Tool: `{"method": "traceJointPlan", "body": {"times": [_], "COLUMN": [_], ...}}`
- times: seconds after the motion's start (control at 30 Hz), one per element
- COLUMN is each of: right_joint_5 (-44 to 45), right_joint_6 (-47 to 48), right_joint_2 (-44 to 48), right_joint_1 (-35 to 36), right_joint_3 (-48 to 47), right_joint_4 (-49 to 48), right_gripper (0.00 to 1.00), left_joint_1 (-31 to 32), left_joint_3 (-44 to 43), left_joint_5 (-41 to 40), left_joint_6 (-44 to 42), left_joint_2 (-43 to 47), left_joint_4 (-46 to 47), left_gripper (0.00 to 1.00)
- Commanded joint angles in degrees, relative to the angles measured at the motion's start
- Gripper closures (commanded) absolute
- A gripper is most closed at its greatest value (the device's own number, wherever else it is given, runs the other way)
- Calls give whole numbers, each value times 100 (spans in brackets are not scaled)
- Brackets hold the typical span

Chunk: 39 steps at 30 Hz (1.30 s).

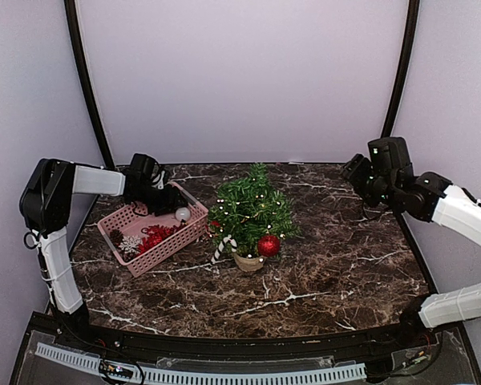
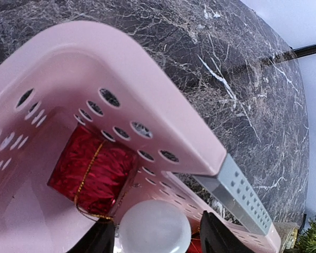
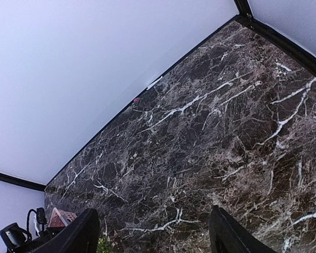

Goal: Decorate the small christmas tree
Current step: Pick up the ornament ball from the bin.

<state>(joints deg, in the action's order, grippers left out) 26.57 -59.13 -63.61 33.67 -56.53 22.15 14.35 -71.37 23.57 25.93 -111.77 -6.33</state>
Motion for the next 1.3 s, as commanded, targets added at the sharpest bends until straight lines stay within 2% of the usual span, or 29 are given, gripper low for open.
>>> {"method": "traceJointPlan", "body": {"times": [0.0, 0.17, 0.27, 0.4, 0.63, 0.9, 1.27], "right_joint_5": [-109, -388, -463, -686, -1109, -1444, -1470], "right_joint_6": [-386, -559, -521, -299, 457, 1405, 1536], "right_joint_2": [-73, -87, 29, 137, 262, 573, 1397], "right_joint_1": [-64, -74, -82, -84, -80, -81, -82], "right_joint_3": [-286, -244, 1, 487, 900, 877, 1343], "right_joint_4": [556, 638, 363, -339, -954, -973, -1186], "right_gripper": [28, 29, 29, 29, 29, 26, 24], "left_joint_1": [-30, 2, 15, 60, 266, 394, 657], "left_joint_3": [-241, -451, -177, -110, 147, 89, 146], "left_joint_5": [-163, -275, -179, -92, -517, -821, -1110], "left_joint_6": [-74, -273, -403, -545, -800, -1070, -1563], "left_joint_2": [41, 160, 424, 320, 339, 241, 303], "left_joint_4": [-435, -999, -661, -628, -114, 50, -77], "left_gripper": [43, 40, 43, 48, 49, 47, 43]}}
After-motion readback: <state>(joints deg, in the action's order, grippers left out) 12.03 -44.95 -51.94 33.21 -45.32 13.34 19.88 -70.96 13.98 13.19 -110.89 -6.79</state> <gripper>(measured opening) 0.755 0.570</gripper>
